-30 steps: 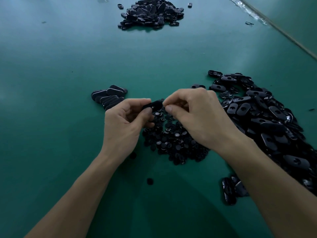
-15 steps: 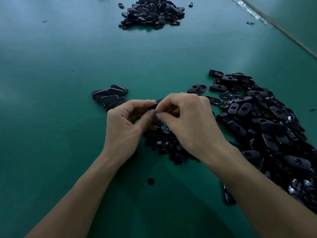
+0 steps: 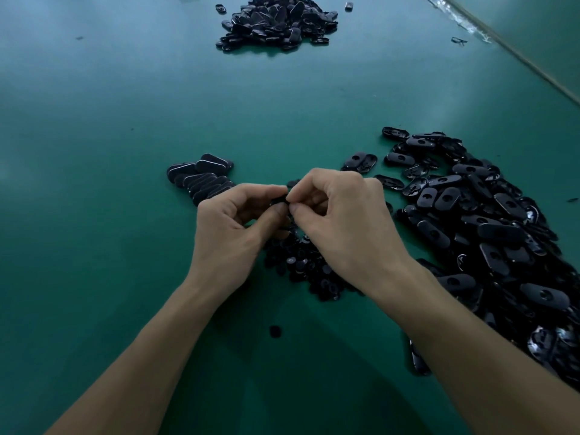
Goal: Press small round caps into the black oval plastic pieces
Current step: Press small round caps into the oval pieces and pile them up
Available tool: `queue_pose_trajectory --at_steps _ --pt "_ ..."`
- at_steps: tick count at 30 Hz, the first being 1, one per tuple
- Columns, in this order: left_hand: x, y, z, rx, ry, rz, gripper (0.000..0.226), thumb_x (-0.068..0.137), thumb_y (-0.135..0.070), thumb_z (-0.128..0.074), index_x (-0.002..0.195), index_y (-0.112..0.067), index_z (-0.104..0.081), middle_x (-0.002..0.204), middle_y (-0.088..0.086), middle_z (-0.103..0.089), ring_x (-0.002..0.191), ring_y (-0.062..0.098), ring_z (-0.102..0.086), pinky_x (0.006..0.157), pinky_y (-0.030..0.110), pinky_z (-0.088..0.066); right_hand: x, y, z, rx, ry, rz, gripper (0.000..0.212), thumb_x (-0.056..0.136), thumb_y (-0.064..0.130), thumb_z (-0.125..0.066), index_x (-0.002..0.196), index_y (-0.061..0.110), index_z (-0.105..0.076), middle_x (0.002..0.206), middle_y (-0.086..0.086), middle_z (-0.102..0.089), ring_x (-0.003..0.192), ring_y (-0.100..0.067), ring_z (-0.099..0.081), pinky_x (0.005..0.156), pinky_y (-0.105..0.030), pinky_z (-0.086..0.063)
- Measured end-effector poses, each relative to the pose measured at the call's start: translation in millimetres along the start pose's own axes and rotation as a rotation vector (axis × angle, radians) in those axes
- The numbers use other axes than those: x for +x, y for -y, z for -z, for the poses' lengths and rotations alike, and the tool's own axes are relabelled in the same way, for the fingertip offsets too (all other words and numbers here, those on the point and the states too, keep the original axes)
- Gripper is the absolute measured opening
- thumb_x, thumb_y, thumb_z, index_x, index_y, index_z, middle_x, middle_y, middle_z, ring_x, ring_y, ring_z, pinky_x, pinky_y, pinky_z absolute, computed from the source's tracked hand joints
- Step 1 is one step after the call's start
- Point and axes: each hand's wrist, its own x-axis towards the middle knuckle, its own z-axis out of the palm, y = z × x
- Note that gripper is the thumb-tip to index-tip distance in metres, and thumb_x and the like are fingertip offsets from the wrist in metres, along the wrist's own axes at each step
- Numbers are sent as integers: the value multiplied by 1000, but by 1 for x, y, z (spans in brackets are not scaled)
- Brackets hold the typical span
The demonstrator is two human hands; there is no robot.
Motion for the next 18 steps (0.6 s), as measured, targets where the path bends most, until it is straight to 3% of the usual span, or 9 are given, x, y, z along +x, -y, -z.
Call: queue_pose_trajectory --at_steps 8,12,15,18 --pt "0 -1 1 -10 23 -3 19 88 8 -67 99 -8 -69 84 -2 -76 72 10 -71 64 21 -57 -1 1 -3 -32 -52 44 14 90 11 -69 95 18 -79 85 3 -75 76 -9 -69 73 -29 -57" --pt "2 -1 3 -39 -2 4 12 88 0 -67 97 -9 -67 80 -6 -74 68 6 -66 64 20 -54 -4 4 -7 -54 -29 113 17 90 10 -68 102 15 -80 89 -2 -75 80 -11 -68 76 -28 -55" --pt "2 -2 3 -54 -15 0 13 83 -13 -69 96 -11 -66 80 -7 -74 69 4 -65 64 18 -54 0 4 -4 -79 14 134 18 92 13 -67 104 17 -79 93 -3 -71 85 -16 -66 78 -36 -56" --pt "3 -2 1 -38 1 -11 7 87 -9 -67 93 -12 -65 74 -8 -71 62 2 -59 58 17 -50 3 3 1 -94 48 152 18 92 14 -68 102 24 -80 94 3 -64 86 -13 -62 78 -34 -54"
